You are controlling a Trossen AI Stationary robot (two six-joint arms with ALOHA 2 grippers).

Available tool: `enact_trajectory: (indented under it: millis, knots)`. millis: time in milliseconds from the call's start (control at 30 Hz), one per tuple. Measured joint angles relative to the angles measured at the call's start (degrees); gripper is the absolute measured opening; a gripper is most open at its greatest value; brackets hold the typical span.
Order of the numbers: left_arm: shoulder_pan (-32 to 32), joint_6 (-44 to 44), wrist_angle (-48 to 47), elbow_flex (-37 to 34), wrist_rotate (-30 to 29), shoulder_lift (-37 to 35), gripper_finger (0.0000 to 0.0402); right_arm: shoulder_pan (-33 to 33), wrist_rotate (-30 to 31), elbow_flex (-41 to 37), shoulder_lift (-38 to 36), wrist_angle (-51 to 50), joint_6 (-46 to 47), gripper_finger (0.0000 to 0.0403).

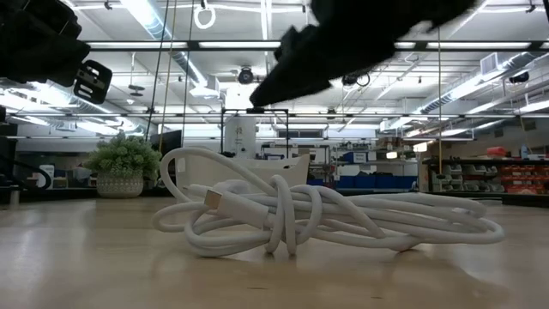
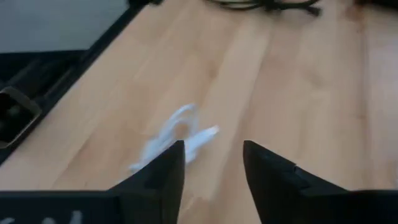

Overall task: Pick and place USB-C Cables
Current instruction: Put the white cable charger into the white bin

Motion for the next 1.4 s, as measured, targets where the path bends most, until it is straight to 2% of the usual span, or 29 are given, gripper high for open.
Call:
enact_trajectory:
  millis: [233,433,600,733,833,967,1167,1400]
  knots:
    - [0.00,0.00,-0.02,0.00,0.00,0.00,0.0025,5.52,8.94,-2.18,1.73,0.34,2.18,0.0253]
    - [0.02,0.00,0.07,-0.05,0.00,0.31,0.0025,7.27,10.10,3.93,8.61,-1.19,2.87,0.0312]
    - [0.00,0.00,0.70,-0.04,-0.01,1.66,0.0025,7.44,10.47,7.82,11.49,-4.19,7.69,0.0339]
    - [0.02,-0.01,0.42,-0.04,-0.02,1.87,0.0025,7.47,13.68,8.33,12.28,-8.18,10.34,0.0342]
    - [0.02,0.00,0.51,-0.04,-0.01,1.86,0.0025,7.43,14.33,8.33,12.28,-9.56,10.28,0.0331]
    - [0.02,0.00,0.53,-0.04,-0.02,1.86,0.0025,7.43,12.35,8.33,12.28,-10.14,10.18,0.0297]
    - [0.02,-0.02,0.48,-0.04,0.00,1.86,0.0025,6.57,11.64,8.33,12.28,-12.20,9.94,0.0208]
    - [0.02,-0.01,0.48,-0.04,-0.01,1.86,0.0025,5.39,11.69,8.33,12.19,-13.28,5.36,0.0106]
